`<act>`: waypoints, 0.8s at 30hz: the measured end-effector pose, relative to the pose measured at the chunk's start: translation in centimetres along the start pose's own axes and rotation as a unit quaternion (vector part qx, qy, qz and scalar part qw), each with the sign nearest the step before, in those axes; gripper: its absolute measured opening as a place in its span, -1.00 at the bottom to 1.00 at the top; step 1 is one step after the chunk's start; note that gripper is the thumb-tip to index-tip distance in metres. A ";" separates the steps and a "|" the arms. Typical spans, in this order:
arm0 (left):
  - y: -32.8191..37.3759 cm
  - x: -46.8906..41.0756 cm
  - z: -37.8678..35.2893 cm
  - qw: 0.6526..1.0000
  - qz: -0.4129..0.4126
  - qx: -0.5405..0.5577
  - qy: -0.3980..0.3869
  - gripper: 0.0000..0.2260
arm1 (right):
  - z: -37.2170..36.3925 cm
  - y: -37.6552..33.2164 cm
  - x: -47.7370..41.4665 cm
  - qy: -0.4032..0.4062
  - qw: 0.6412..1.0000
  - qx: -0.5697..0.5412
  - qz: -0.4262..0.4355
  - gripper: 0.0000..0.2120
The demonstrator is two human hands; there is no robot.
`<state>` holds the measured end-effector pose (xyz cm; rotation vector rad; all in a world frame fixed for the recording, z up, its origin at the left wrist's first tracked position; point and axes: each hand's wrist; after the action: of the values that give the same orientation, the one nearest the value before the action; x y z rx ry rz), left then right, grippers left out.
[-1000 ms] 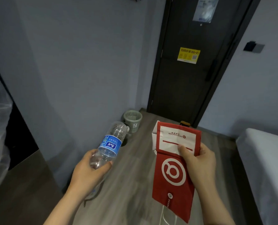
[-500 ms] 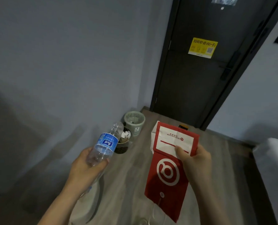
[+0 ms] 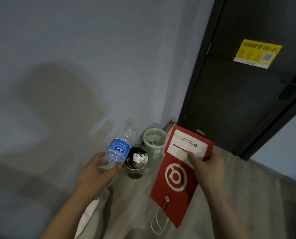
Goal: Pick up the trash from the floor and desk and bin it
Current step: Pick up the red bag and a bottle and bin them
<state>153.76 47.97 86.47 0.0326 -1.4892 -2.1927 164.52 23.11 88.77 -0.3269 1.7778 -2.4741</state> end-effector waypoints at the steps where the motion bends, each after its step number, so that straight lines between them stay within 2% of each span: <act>1: 0.2 -1.2 -0.3 1.000 0.006 0.001 0.003 -0.53 | -0.1 0.2 -1.3 -0.007 1.000 -0.004 -0.003 -0.75; 8: 0.4 -11.9 0.2 0.999 0.023 -0.015 0.018 -0.49 | -2.7 0.7 -11.8 -0.041 0.999 -0.007 -0.010 -0.87; 10: 0.5 -15.7 0.4 0.999 0.027 -0.010 0.017 -0.52 | -4.0 0.5 -15.1 -0.055 0.998 -0.007 -0.016 -0.82; 16: 0.3 -25.9 1.7 0.999 0.040 0.031 -0.017 -0.55 | -8.0 -0.2 -25.7 -0.078 0.993 0.008 -0.093 -0.86; 24: -1.3 -35.6 2.0 0.997 0.068 -0.001 -0.044 -0.59 | -12.6 2.4 -35.9 -0.073 0.990 0.057 -0.110 -0.80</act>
<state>184.06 64.43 77.44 -0.1622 -1.4915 -2.1104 196.65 40.70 78.13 -0.7095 1.6138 -2.6048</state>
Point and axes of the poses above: each hand's wrist, its own x-axis away from the middle knuckle, its own z-axis out of the back of the hand, y = z × x, and after that the axes turned 15 degrees about -y, right-handed
